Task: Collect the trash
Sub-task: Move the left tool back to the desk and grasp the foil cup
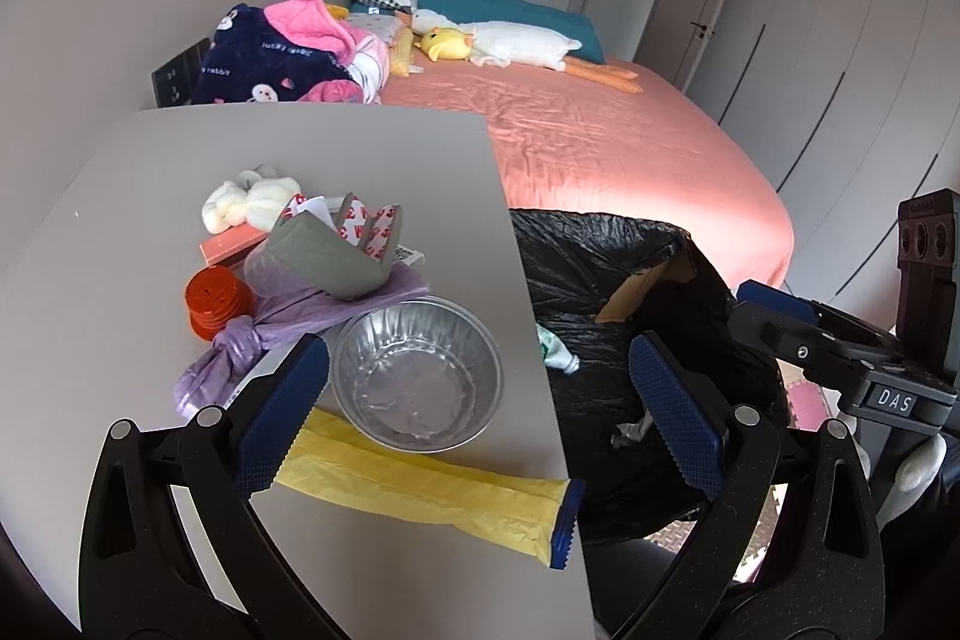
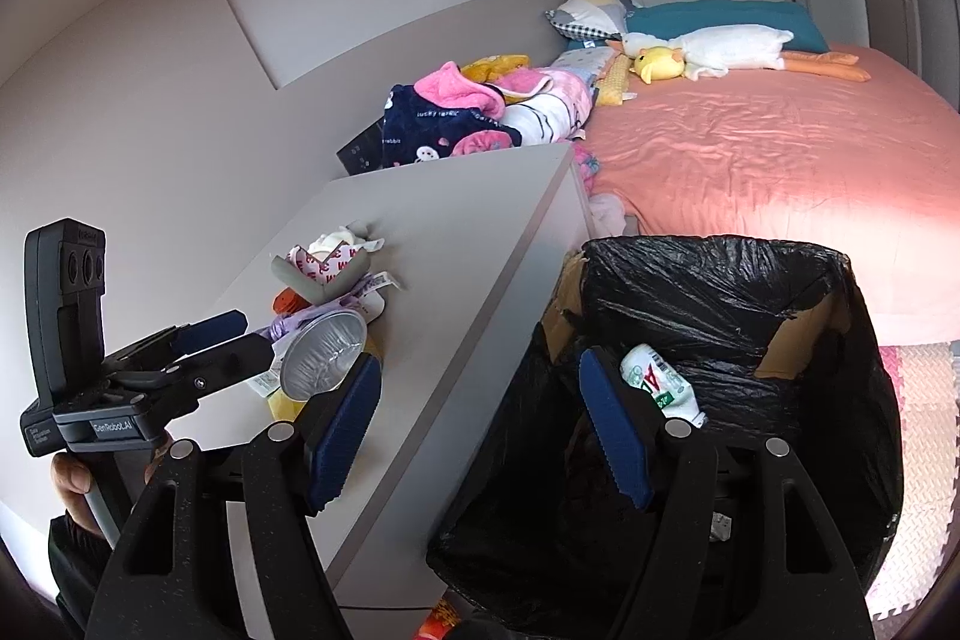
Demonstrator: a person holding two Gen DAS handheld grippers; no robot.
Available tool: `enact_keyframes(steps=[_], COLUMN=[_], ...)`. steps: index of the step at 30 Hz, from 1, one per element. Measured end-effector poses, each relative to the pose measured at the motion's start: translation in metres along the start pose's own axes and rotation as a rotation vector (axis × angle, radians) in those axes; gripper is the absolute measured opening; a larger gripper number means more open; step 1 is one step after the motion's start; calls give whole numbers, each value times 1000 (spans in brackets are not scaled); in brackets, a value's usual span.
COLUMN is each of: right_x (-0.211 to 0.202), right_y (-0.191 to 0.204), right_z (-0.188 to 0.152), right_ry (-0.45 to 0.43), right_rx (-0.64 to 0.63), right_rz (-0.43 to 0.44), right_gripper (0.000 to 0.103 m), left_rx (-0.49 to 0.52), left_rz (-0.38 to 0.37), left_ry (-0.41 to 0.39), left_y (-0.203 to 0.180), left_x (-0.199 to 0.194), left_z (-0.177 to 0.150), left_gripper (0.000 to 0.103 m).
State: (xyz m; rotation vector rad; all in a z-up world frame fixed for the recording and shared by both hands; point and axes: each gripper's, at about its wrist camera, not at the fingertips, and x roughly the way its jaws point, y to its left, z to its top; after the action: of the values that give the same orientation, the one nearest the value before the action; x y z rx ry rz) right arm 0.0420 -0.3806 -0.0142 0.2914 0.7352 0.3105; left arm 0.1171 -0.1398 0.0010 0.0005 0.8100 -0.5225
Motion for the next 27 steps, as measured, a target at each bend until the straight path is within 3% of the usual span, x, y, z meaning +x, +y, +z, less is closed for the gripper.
enact_keyframes(steps=[10, 27], right_x=[5, 25], right_y=[-4, 11], right_z=[-2, -9], right_ry=[10, 56], right_rx=[17, -25], right_rz=[-4, 35], right_gripper=[70, 70], left_rx=[-9, -12], left_rz=[18, 69], left_ry=[80, 139], left_y=[6, 24], left_x=[36, 72], left_z=[-3, -3], left_gripper=[97, 96])
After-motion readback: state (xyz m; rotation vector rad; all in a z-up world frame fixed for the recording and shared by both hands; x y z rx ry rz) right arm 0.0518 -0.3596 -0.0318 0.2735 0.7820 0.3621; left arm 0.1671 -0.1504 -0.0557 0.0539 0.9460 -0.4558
